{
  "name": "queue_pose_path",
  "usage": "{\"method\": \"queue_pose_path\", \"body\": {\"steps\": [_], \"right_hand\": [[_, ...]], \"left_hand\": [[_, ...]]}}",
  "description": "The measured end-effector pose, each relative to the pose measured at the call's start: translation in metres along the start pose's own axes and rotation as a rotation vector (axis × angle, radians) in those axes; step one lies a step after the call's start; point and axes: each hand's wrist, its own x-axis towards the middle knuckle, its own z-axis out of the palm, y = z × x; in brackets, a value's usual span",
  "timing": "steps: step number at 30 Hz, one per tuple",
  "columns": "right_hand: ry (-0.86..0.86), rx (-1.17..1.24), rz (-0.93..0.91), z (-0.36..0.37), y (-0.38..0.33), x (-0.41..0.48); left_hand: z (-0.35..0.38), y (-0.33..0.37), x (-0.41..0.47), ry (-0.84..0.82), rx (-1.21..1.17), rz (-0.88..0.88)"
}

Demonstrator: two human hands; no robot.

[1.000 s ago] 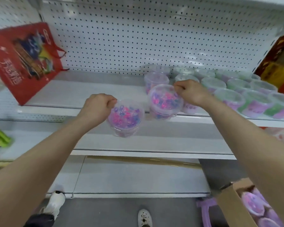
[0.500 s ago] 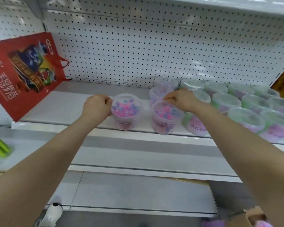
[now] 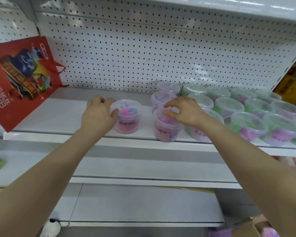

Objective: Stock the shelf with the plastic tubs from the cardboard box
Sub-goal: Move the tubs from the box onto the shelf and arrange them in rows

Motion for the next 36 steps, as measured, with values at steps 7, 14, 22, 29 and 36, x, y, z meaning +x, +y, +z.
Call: {"method": "queue_pose_path", "body": {"steps": [7, 14, 22, 29, 36], "right_hand": [[0.052, -0.083, 0.11, 0.009, 0.013, 0.043], [-0.055, -0.115, 0.176, 0.02, 0.022, 0.089], [-0.132, -0.122, 0.191, 0.037, 0.044, 0.12], [-0.148, -0.167, 0.124, 0.041, 0.051, 0.129], [-0.137, -0.19, 0.089, 0.043, 0.053, 0.129]], "left_hand": [[0.02, 0.008, 0.005, -0.149, 0.103, 0.192], [0.044, 0.014, 0.047, -0.127, 0.02, 0.168], [0.081, 0.032, 0.117, -0.111, -0.04, 0.106], [0.108, 0.041, 0.16, -0.237, 0.074, 0.057], [0.111, 0.032, 0.168, -0.219, 0.055, 0.091]]}}
